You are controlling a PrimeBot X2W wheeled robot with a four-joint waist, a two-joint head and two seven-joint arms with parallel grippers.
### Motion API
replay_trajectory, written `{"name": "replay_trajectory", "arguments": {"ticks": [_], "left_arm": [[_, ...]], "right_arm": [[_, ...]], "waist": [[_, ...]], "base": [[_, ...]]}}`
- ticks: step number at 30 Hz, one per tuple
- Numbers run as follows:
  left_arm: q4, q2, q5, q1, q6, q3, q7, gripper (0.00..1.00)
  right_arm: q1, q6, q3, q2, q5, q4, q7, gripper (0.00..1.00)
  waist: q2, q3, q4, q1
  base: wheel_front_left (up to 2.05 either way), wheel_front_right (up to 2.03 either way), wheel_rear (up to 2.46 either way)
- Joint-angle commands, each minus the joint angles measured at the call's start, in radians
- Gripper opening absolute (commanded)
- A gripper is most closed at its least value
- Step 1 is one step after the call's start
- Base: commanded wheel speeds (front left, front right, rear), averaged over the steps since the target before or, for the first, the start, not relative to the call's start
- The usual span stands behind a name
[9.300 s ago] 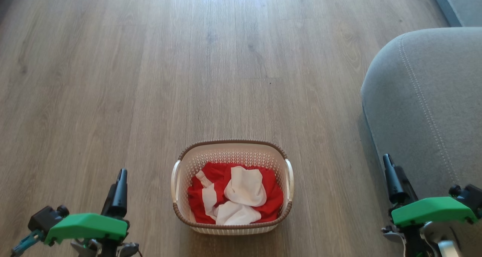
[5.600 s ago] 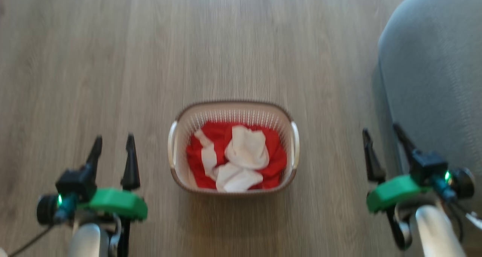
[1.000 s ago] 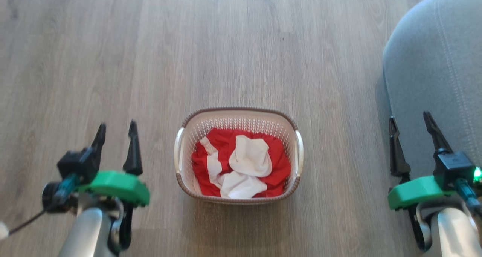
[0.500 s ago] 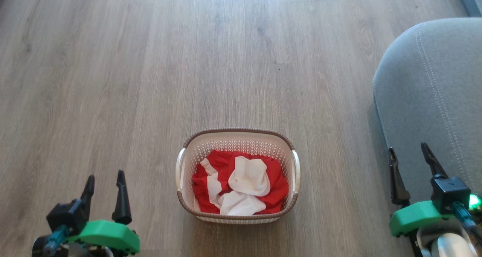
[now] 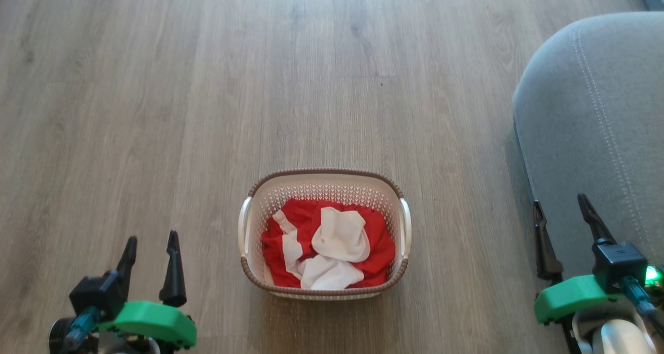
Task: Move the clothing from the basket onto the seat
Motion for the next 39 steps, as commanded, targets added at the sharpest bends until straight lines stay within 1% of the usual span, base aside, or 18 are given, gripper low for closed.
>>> {"name": "replay_trajectory", "arguments": {"ticks": [1, 5, 8, 12, 20, 24, 30, 31, 32, 39], "left_arm": [[-0.027, 0.002, 0.009, -0.054, -0.004, 0.038, -0.01, 1.0], [-0.015, -0.003, 0.019, -0.088, -0.018, 0.028, -0.01, 1.0], [0.005, -0.006, 0.033, -0.133, -0.026, 0.017, -0.01, 1.0], [0.03, -0.008, 0.051, -0.229, -0.045, -0.012, -0.01, 1.0], [0.111, -0.002, 0.1, -0.47, -0.079, -0.079, -0.01, 1.0], [0.218, 0.009, 0.154, -0.601, -0.087, -0.137, 0.002, 1.0], [0.412, -0.002, 0.228, -0.825, -0.092, -0.236, 0.065, 1.0], [0.445, -0.006, 0.231, -0.859, -0.09, -0.245, 0.076, 1.0], [0.445, -0.006, 0.231, -0.859, -0.09, -0.245, 0.076, 1.0], [0.679, -0.018, 0.257, -1.053, -0.068, -0.305, 0.153, 1.0]], "right_arm": [[-0.03, 0.0, 0.022, -0.007, 0.004, -0.038, -0.006, 1.0], [-0.046, 0.0, 0.012, -0.007, 0.003, -0.051, -0.006, 1.0], [-0.066, 0.0, 0.009, -0.007, 0.003, -0.066, -0.006, 1.0], [-0.11, 0.0, 0.007, -0.007, 0.005, -0.094, -0.006, 1.0], [-0.237, 0.0, -0.007, -0.007, 0.016, -0.165, -0.006, 1.0], [-0.297, 0.0, -0.005, -0.007, 0.022, -0.187, -0.006, 1.0], [-0.351, 0.0, 0.018, -0.007, 0.047, -0.204, -0.006, 1.0], [-0.356, 0.0, 0.023, -0.007, 0.051, -0.206, -0.006, 1.0], [-0.356, 0.0, 0.023, -0.007, 0.051, -0.206, -0.006, 1.0], [-0.365, 0.0, 0.026, -0.007, 0.075, -0.226, -0.006, 1.0]], "waist": [[0.0, 0.014, -0.008, 0.0001], [0.0, 0.059, -0.022, 0.0001], [0.0, 0.117, -0.035, 0.0001], [0.0, 0.223, -0.052, 0.0001], [0.0, 0.49, -0.079, 0.0001], [0.0, 0.59, -0.094, 0.0001], [0.0, 0.701, -0.121, 0.0001], [0.0, 0.717, -0.128, 0.0001], [0.0, 0.717, -0.128, 0.0001], [0.0, 0.811, -0.172, 0.0001]], "base": [[0.0, 0.0, 0.0], [0.0, 0.0, 0.0], [0.0, 0.0, 0.0], [0.0, 0.0, 0.0], [0.0, 0.0, 0.0], [0.0, 0.0, 0.0], [0.0, 0.0, 0.0], [0.0, 0.0, 0.0], [0.0, 0.0, 0.0], [0.0, 0.0, 0.0]]}}
